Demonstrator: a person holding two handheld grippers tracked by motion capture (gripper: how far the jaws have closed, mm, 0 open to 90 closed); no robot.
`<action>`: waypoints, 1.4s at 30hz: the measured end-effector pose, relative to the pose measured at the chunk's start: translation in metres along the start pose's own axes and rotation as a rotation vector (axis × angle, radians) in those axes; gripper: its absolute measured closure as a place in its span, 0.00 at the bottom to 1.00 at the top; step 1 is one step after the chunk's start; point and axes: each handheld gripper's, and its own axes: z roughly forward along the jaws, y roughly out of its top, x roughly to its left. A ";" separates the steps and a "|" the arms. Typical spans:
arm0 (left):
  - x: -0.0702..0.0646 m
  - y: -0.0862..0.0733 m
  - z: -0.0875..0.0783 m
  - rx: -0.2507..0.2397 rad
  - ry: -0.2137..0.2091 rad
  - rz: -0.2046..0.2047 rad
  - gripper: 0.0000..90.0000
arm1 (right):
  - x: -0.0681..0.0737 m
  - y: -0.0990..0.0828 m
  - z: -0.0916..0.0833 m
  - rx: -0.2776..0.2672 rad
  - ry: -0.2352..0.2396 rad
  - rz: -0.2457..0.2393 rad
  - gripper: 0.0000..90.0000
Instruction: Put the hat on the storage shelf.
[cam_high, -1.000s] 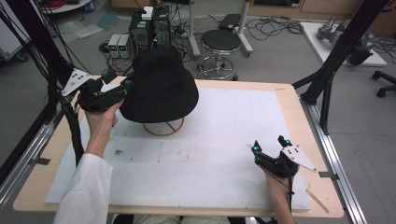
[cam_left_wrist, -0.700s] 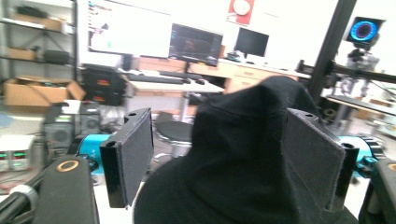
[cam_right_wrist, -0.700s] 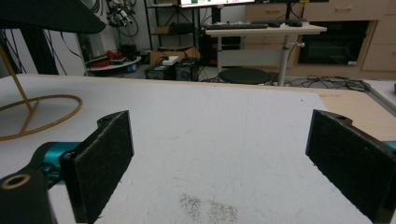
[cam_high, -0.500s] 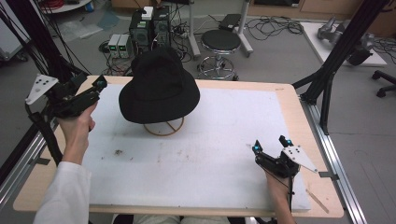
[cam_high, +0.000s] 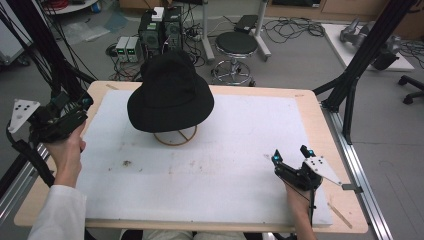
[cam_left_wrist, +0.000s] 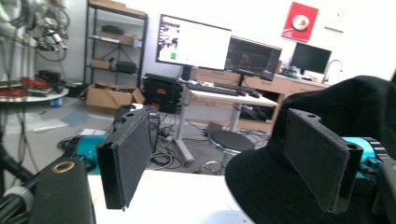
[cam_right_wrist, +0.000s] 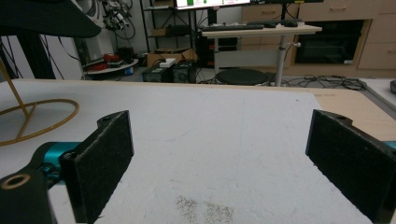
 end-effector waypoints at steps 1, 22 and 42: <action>0.001 -0.001 -0.001 -0.002 0.008 0.005 0.27 | 0.000 0.000 0.000 0.002 0.000 0.002 0.07; 0.003 -0.052 -0.025 -0.023 0.177 0.137 0.23 | 0.000 -0.001 -0.001 0.005 0.002 0.004 0.08; 0.024 -0.100 -0.048 0.014 0.246 0.135 0.25 | 0.002 -0.002 -0.003 -0.016 -0.006 0.012 0.07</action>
